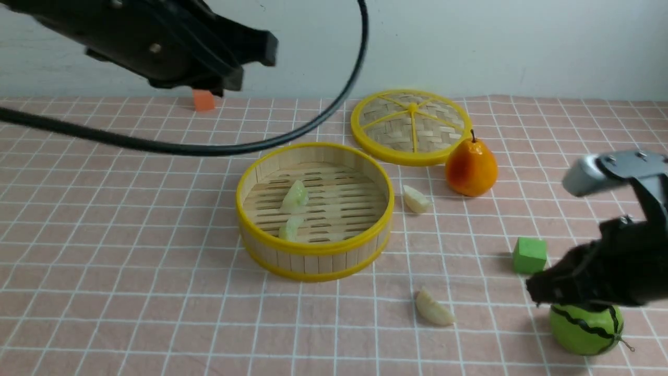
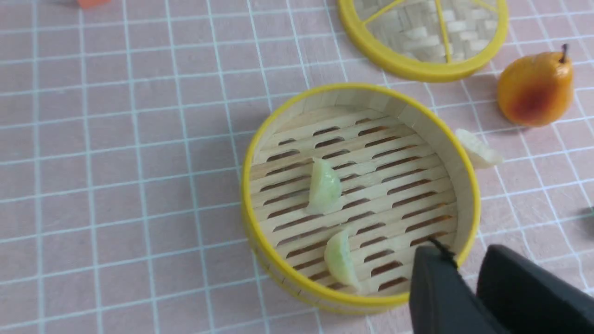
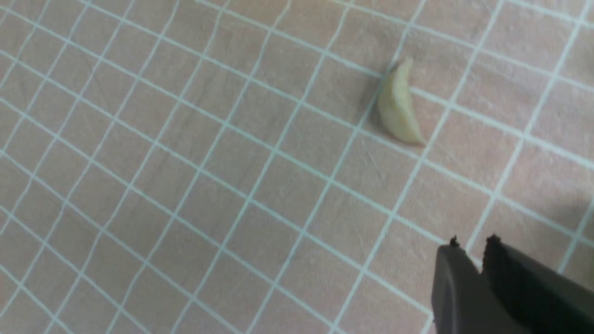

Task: Put the dumplings into the steamer on the table with the pink tablecloth.
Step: 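Reach for and grasp a dumpling lying on the table beside the steamer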

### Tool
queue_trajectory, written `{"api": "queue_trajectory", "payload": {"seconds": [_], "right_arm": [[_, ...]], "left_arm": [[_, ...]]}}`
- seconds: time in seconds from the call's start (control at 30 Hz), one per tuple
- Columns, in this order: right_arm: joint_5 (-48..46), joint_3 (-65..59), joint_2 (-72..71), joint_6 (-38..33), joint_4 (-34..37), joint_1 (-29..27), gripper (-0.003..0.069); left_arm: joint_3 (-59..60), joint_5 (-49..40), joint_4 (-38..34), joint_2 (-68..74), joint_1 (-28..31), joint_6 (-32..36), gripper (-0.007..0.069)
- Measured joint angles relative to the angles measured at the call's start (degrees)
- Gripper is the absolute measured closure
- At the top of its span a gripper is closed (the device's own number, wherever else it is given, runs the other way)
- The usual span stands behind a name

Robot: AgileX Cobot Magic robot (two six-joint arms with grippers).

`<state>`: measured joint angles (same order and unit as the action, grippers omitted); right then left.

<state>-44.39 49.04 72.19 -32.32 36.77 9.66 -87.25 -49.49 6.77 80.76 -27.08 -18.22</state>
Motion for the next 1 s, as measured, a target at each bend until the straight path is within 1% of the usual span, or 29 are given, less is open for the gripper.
{"api": "queue_trajectory", "payload": {"seconds": [0.03, 0.07, 0.1, 0.2, 0.23, 0.27, 0.33, 0.43, 0.47, 0.5, 0.53, 0.6, 0.63, 0.73, 0.77, 0.87, 0.9, 0.93, 0.97, 1.0], "right_arm": [[0.07, 4.49, 4.73, 1.98, -2.90, 2.28, 0.0557], [0.00, 6.93, 7.25, 3.55, -4.74, 3.86, 0.0552], [-0.50, 11.49, 11.06, 5.67, -8.51, 5.53, 0.0540], [-2.38, 21.07, 20.32, 10.46, -17.01, 8.03, 0.0477], [-2.64, 22.43, 21.47, 11.09, -18.17, 8.29, 0.0466], [-3.49, 27.14, 25.33, 13.25, -21.92, 8.50, 0.0417], [-4.09, 32.92, 30.04, 14.78, -25.72, 8.55, 0.0350], [-4.45, 42.55, 37.64, 15.56, -28.37, 8.55, 0.0253], [-4.51, 45.49, 40.22, 15.68, -28.42, 8.55, 0.0232], [-4.51, 46.07, 40.74, 15.68, -28.42, 8.55, 0.0228], [-4.51, 50.03, 44.37, 15.80, -28.37, 8.55, 0.0211], [-4.45, 54.34, 48.42, 15.87, -28.16, 8.55, 0.0204], [-4.45, 57.40, 51.35, 15.92, -28.05, 8.55, 0.0204], [-4.56, 63.75, 57.64, 16.79, -28.10, 8.55, 0.0220], [-4.62, 64.08, 58.34, 16.90, -28.08, 8.55, 0.0222], [-4.68, 67.78, 62.83, 18.41, -28.49, 8.55, 0.0276], [-4.68, 67.89, 62.99, 18.47, -28.49, 8.55, 0.0281], [-4.81, 67.99, 64.09, 18.76, -28.87, 8.55, 0.0332], [-4.81, 68.05, 64.45, 18.84, -29.20, 8.55, 0.0356], [-4.81, 68.13, 64.51, 18.89, -29.30, 8.55, 0.0362]], "left_arm": [[2.45, -1.64, 0.94, -5.05, 0.00, 0.11, 0.0581], [4.16, -2.42, 1.77, -8.15, 0.00, 0.11, 0.0610], [7.83, -3.15, 2.80, -11.81, 0.00, 0.11, 0.0638], [17.29, -4.28, 3.61, -19.99, 0.00, 0.05, 0.0638], [18.81, -4.35, 3.61, -21.10, 0.00, 0.05, 0.0638], [25.14, -4.87, 3.65, -25.43, 0.00, 0.00, 0.0638], [31.46, -5.01, 3.65, -29.47, 0.00, -0.30, 0.0638], [42.67, -5.06, 3.91, -36.38, 0.00, -0.66, 0.0638], [46.22, -4.97, 4.12, -38.61, 0.00, -0.70, 0.0638], [47.60, -4.92, 4.23, -39.50, 0.00, -0.70, 0.0638], [52.22, -3.90, 4.39, -42.64, 0.00, -0.77, 0.0638], [56.50, -1.36, 4.38, -45.84, 0.00, -0.96, 0.0638], [60.26, 2.73, 4.38, -49.14, 0.00, -0.98, 0.0638], [65.89, 11.68, 4.26, -56.09, 0.00, -1.03, 0.0638], [66.13, 12.04, 4.26, -56.92, 0.00, -1.03, 0.0638], [67.36, 14.49, 4.26, -61.64, 0.00, -1.10, 0.0638], [67.36, 14.60, 4.26, -61.76, 0.00, -1.10, 0.0638], [67.36, 15.04, 4.32, -62.21, 0.00, -1.12, 0.0638], [67.36, 15.04, 4.44, -62.23, 0.00, -1.12, 0.0638], [67.36, 15.09, 4.44, -62.23, 0.00, -1.12, 0.0638]]}}
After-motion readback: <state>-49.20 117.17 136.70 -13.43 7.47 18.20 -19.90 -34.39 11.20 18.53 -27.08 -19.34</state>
